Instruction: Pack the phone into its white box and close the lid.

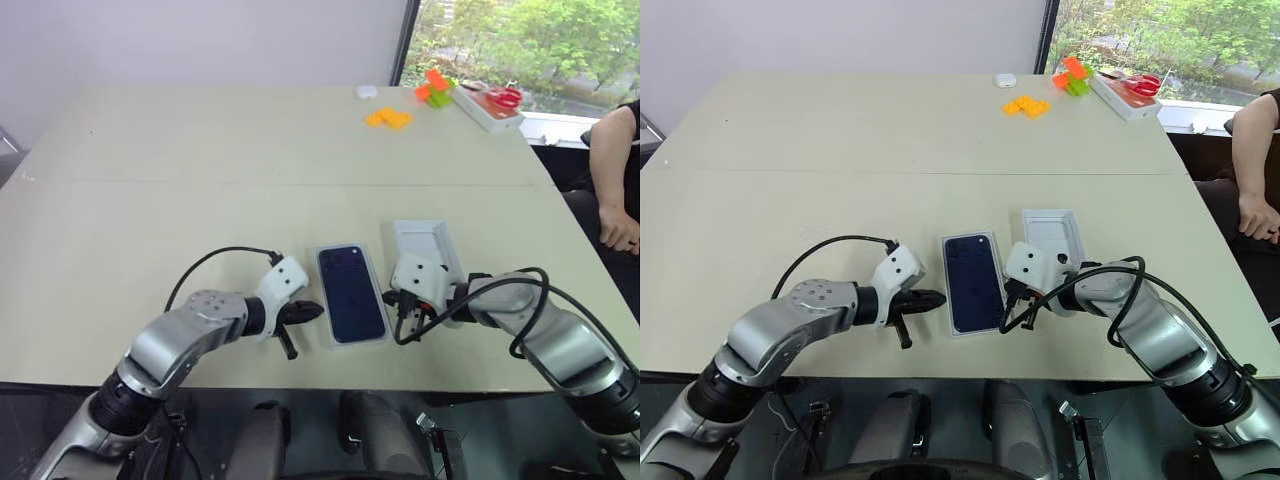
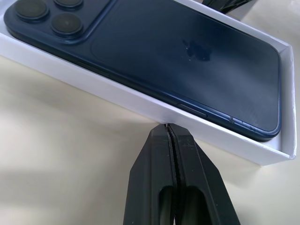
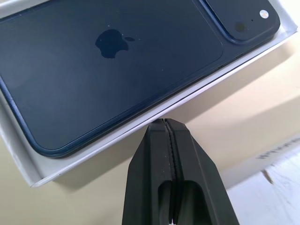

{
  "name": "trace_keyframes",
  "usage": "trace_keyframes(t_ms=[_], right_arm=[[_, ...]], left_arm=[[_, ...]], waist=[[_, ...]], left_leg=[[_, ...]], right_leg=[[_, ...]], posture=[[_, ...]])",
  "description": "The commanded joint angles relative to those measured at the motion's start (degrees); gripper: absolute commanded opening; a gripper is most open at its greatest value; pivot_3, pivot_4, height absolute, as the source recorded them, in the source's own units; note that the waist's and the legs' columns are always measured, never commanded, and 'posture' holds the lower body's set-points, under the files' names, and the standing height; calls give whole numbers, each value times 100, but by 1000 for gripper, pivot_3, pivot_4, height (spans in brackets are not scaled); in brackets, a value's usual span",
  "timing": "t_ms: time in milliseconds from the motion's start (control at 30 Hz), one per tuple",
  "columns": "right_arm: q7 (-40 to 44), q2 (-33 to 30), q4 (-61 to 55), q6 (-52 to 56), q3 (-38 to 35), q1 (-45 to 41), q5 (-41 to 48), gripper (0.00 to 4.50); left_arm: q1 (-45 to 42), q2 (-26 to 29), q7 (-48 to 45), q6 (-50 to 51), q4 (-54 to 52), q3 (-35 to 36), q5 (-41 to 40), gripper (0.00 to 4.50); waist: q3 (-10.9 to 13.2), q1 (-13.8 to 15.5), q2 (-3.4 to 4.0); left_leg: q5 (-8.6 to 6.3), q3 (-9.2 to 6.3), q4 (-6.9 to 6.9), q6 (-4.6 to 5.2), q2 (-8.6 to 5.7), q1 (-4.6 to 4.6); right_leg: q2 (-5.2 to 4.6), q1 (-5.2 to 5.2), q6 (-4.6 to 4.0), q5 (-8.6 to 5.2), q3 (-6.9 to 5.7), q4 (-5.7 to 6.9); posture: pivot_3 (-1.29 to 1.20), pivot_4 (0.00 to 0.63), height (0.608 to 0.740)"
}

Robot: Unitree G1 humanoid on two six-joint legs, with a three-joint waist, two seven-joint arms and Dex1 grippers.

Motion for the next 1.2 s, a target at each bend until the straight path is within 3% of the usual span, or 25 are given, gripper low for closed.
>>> trace_keyframes(t_ms=[33,667,1067,1200], right_arm=[[42,-94,-281,-5,-172,-3,45,0],[32,-22,-269,68,-142,-47,39,0],[202,-234,-291,152,-477,-55,189,0],[419,-440,-450,160,-729,-4,388,1330]], left_arm=[[-144,-115,-92,-128,13,-95,131,60],[-317,-529,-129,-258,350,-50,561,60],[-15,-251,-364,-176,-39,158,392,60],[108,-155,-348,-80,-152,381,321,0]], waist=[[0,6,0],[-2,11,1],[-2,2,1],[-2,2,1]], left_leg=[[0,0,0,0,0,0],[0,0,3,0,-1,6],[-1,0,2,1,0,6],[-1,0,2,2,0,7]], right_leg=[[-1,0,-1,1,0,0],[-4,7,-2,0,1,1],[-3,6,-1,2,1,1],[-3,6,-1,0,1,1]], posture=[[0,150,734],[0,150,734],[0,150,734],[0,150,734]])
